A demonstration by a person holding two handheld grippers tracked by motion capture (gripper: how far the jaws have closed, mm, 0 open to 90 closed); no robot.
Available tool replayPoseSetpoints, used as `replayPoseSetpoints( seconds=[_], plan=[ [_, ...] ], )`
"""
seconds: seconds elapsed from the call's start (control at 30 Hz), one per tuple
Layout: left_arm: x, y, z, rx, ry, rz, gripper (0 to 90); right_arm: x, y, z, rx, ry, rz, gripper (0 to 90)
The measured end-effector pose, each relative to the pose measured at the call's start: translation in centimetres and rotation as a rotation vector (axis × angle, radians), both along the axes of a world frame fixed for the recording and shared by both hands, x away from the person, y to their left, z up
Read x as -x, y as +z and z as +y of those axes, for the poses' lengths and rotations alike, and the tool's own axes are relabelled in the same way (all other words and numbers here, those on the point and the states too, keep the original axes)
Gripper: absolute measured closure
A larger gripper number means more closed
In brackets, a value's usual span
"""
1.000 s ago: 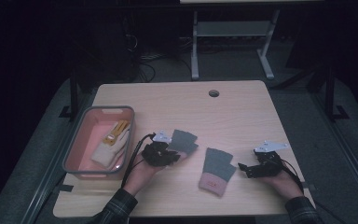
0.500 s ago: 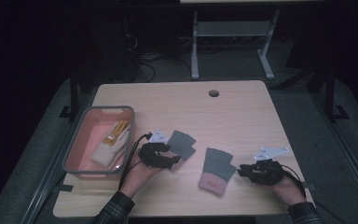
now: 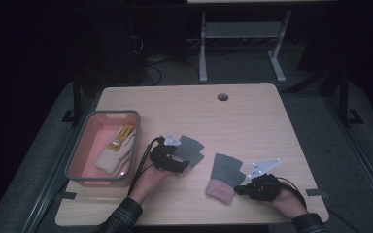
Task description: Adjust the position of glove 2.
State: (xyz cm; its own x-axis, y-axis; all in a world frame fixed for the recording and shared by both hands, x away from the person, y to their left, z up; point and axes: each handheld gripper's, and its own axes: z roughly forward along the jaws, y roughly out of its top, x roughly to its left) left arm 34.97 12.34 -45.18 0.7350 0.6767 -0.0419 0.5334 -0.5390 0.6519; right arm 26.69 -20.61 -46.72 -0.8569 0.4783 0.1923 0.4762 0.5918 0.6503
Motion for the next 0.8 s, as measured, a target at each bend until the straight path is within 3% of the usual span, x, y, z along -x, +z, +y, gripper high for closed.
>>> replayPoseSetpoints(
  seconds=[0.4, 0.47, 0.57, 0.67, 0.8],
  plan=[
    [-0.2, -0.7, 0.3, 0.0, -0.01, 0.012, 30.3, -0.3, 0.0, 2.8, -0.001, 0.039, -0.018, 90.0],
    [-0.1, -0.6, 0.3, -0.004, -0.015, 0.012, 34.4, -0.4, -0.1, 3.2, 0.001, 0.044, -0.018, 90.0],
    [0.0, -0.5, 0.3, -0.002, -0.035, 0.017, 48.1, -0.5, -0.1, 3.8, -0.004, 0.047, -0.018, 90.0],
    [0.0, -0.4, 0.2, 0.001, -0.05, 0.027, 64.5, -0.5, 0.0, 3.9, -0.007, 0.056, -0.019, 81.0],
    [0.0, -0.3, 0.2, 0.019, -0.051, 0.039, 68.5, -0.5, 0.5, 3.0, -0.037, 0.021, -0.041, 64.6]
  ],
)
